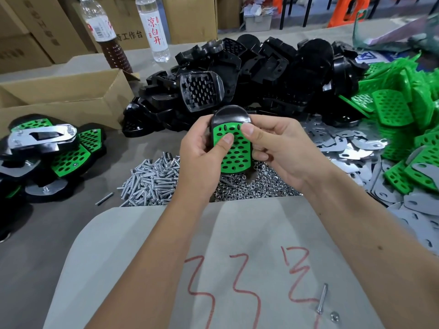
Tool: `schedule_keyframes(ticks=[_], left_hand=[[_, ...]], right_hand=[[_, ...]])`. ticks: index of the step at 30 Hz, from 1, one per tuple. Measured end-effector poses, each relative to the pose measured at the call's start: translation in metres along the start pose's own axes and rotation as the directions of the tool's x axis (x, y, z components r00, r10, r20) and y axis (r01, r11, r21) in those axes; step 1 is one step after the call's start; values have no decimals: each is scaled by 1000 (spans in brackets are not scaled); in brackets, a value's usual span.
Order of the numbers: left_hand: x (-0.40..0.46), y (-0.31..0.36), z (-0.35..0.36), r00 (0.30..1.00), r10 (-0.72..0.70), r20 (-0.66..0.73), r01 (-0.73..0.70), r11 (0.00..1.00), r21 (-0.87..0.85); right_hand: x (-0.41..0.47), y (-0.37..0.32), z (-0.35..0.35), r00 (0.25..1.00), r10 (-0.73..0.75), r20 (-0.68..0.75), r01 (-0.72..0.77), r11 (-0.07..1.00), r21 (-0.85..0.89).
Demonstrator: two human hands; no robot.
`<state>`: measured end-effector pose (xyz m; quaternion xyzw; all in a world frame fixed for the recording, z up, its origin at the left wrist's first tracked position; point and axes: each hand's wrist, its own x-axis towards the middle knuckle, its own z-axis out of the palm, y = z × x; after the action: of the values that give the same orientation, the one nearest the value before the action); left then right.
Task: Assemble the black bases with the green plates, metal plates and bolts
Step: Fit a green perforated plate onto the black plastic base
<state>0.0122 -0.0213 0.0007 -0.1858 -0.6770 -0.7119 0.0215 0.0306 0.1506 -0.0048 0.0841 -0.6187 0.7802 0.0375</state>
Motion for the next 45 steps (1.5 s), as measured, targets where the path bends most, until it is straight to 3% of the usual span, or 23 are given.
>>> schedule_keyframes(ticks=[11,14,16,18,19,21,23,25,27,28,30,31,32,33,34,35,37,38,39,40,41,43,45], left_hand=[[-2,2,2,997,49,-62,-42,994,101],[-3,2,4,986,108,-128,-83,979,186],[-5,3,6,976,177,-130,-137,953,272],[-7,3,8,972,215,-93,-173,927,334],[-8,2,8,972,220,-83,-179,921,346],[-8,-1,8,971,224,-86,-182,921,344],[-8,-1,7,971,221,-95,-179,927,331],[-8,-1,7,967,235,-97,-189,921,340],[-7,-1,8,964,245,-103,-196,916,351],[-7,-1,8,965,237,-108,-188,921,342],[-6,-3,6,971,212,-110,-169,936,308],[-6,-4,6,972,206,-113,-165,942,293],[-5,-4,5,972,206,-116,-166,943,287],[-5,-4,5,970,213,-116,-172,941,292],[-5,-4,6,968,223,-114,-180,935,304],[-5,-4,6,966,236,-109,-191,927,322],[-5,-4,7,954,288,-88,-236,896,377],[-5,-4,7,943,324,-73,-268,873,408],[-6,-4,8,934,353,-60,-295,854,428],[-6,-4,9,929,364,-58,-308,852,423],[-6,-4,9,933,354,-65,-303,869,392],[-7,-6,8,951,295,-92,-257,920,296],[-7,-7,5,968,230,-103,-205,956,211]], right_hand=[[-3,-1,9,997,-25,-73,22,999,-44],[-3,-2,17,947,-135,-293,73,974,-213],[-4,-1,21,866,-319,-385,100,865,-491],[-5,1,23,849,-451,-276,106,656,-747],[-6,1,23,851,-478,-216,105,559,-823],[-6,0,23,866,-470,-171,96,493,-865],[-3,0,26,886,-403,-229,58,587,-808],[0,-3,30,917,-200,-344,-15,846,-533],[-1,-6,34,914,-156,-374,-36,888,-458],[-2,-6,34,907,-254,-335,-1,796,-605],[-5,-5,30,860,-489,-144,89,423,-902],[-5,-7,32,846,-527,-76,99,296,-950],[-5,-8,35,845,-531,-68,92,269,-959],[-5,-10,39,848,-524,-75,87,278,-957],[-4,-10,40,862,-487,-140,61,373,-926],[-3,-10,39,883,-401,-243,23,555,-832],[-1,-16,36,923,-3,-386,-116,952,-283],[-2,-21,34,921,169,-351,-190,982,-24],[-3,-24,34,919,220,-328,-215,975,54],[-4,-23,35,925,151,-350,-184,981,-63],[-5,-20,35,928,-38,-372,-91,942,-323],[-7,-14,34,870,-443,-217,81,562,-823],[-8,-14,38,841,-536,-70,124,317,-940]])
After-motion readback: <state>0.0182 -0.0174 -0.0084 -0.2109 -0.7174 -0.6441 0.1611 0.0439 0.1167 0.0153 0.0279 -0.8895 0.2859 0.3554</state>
